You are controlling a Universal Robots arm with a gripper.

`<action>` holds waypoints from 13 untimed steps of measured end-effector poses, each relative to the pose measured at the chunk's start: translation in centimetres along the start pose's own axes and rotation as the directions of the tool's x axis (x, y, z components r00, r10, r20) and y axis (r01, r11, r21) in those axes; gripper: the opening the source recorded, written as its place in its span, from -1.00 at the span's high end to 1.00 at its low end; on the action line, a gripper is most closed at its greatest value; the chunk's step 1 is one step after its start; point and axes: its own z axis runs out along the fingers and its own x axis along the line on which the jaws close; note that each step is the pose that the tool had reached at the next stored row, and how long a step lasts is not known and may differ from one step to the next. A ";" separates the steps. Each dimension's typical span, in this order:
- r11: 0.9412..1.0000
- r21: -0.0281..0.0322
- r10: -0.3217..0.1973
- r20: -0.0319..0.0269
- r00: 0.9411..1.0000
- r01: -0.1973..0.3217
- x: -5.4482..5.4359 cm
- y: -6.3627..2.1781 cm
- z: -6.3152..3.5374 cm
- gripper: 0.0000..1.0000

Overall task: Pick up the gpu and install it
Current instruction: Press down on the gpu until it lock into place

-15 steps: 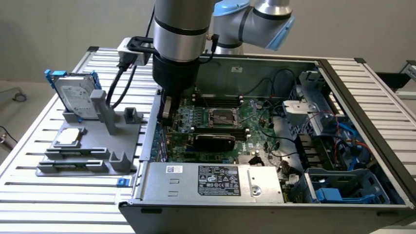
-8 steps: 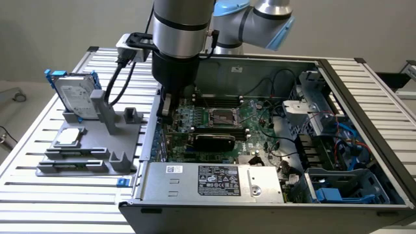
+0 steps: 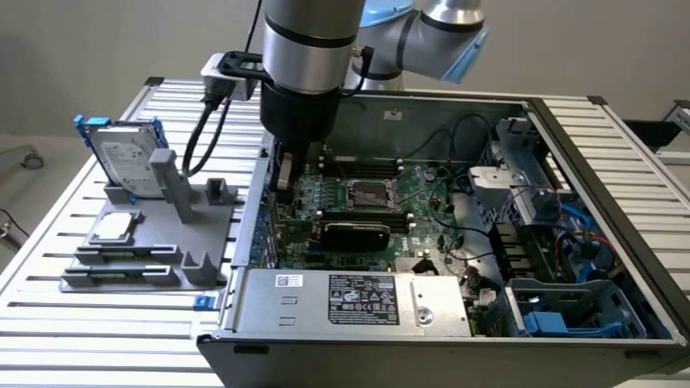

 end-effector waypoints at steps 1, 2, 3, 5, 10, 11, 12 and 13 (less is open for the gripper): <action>1.000 0.000 -0.002 0.002 1.000 0.002 0.0 -0.13 -0.06 0.79; 1.000 0.000 -0.004 0.005 1.000 0.004 0.0 -0.26 -0.12 0.79; 1.000 0.000 -0.006 0.008 1.000 0.006 0.0 -0.36 -0.15 0.79; 1.000 0.002 -0.012 0.013 1.000 0.012 0.0 -0.53 -0.19 0.79; 0.999 0.022 -0.027 0.018 0.999 0.027 -0.1 -0.79 -0.25 0.79; 0.999 0.029 -0.031 0.019 0.999 0.030 -0.1 -0.84 -0.26 0.79; 0.999 0.036 -0.034 0.019 0.999 0.034 -0.1 -0.88 -0.26 0.79; 0.998 0.043 -0.038 0.019 0.999 0.037 -0.1 -0.92 -0.27 0.79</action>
